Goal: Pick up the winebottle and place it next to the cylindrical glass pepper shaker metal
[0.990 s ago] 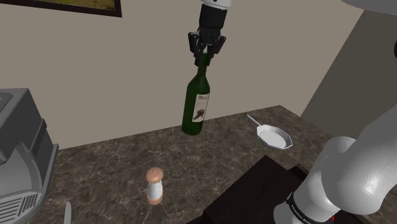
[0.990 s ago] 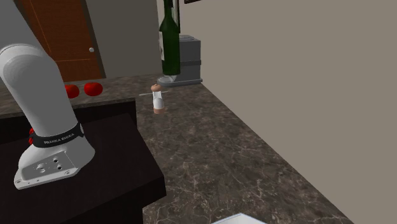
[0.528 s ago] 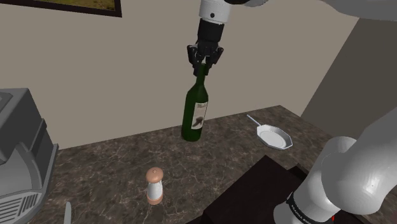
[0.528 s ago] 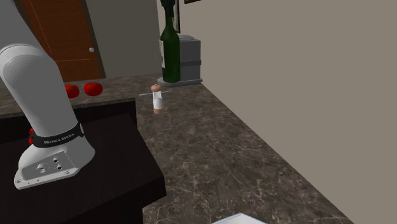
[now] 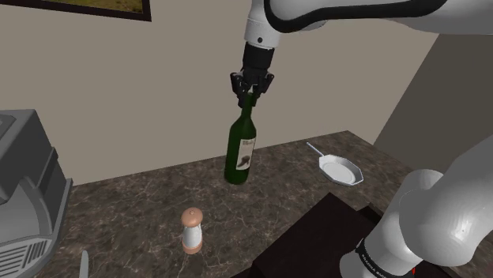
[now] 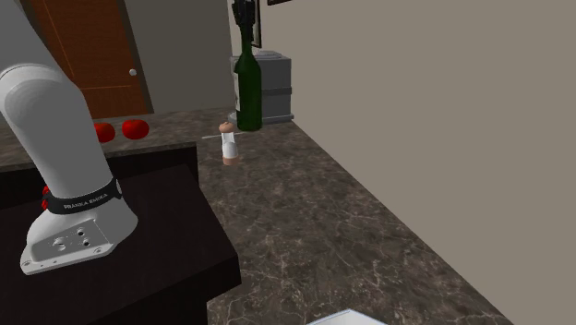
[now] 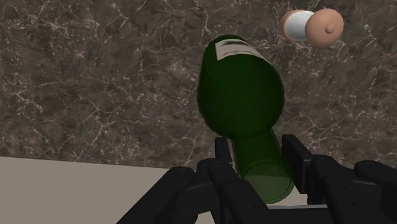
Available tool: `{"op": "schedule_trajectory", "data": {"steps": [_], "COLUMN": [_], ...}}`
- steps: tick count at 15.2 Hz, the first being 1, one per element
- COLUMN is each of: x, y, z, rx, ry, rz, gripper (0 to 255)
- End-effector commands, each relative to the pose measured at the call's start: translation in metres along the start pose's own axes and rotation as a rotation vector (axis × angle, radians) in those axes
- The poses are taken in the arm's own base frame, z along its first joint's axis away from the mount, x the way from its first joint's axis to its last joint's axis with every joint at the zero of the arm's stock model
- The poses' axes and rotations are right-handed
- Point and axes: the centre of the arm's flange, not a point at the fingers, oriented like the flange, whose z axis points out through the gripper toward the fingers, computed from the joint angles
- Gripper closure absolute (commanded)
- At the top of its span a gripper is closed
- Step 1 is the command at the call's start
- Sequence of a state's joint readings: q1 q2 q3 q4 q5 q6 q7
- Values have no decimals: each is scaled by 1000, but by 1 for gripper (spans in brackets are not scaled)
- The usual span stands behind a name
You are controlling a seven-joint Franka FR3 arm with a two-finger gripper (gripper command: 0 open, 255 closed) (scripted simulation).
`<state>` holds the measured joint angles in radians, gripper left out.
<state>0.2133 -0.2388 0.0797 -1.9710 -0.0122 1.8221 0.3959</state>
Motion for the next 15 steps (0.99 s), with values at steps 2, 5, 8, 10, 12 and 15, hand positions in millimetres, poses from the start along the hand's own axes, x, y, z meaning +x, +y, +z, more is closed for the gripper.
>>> {"op": "schedule_trajectory", "data": {"steps": [2,5,8,10,12,15], "x": [-2,-3,-4,-5,-6,-8], "y": [0,0,1,1,1,1], "z": [16,32,48,58,69,85], "rx": [0,0,0,0,0,0], "ry": [1,1,1,1,1,1], "rz": [0,0,0,0,0,0], "gripper": [255,255,255,255,255,255]}}
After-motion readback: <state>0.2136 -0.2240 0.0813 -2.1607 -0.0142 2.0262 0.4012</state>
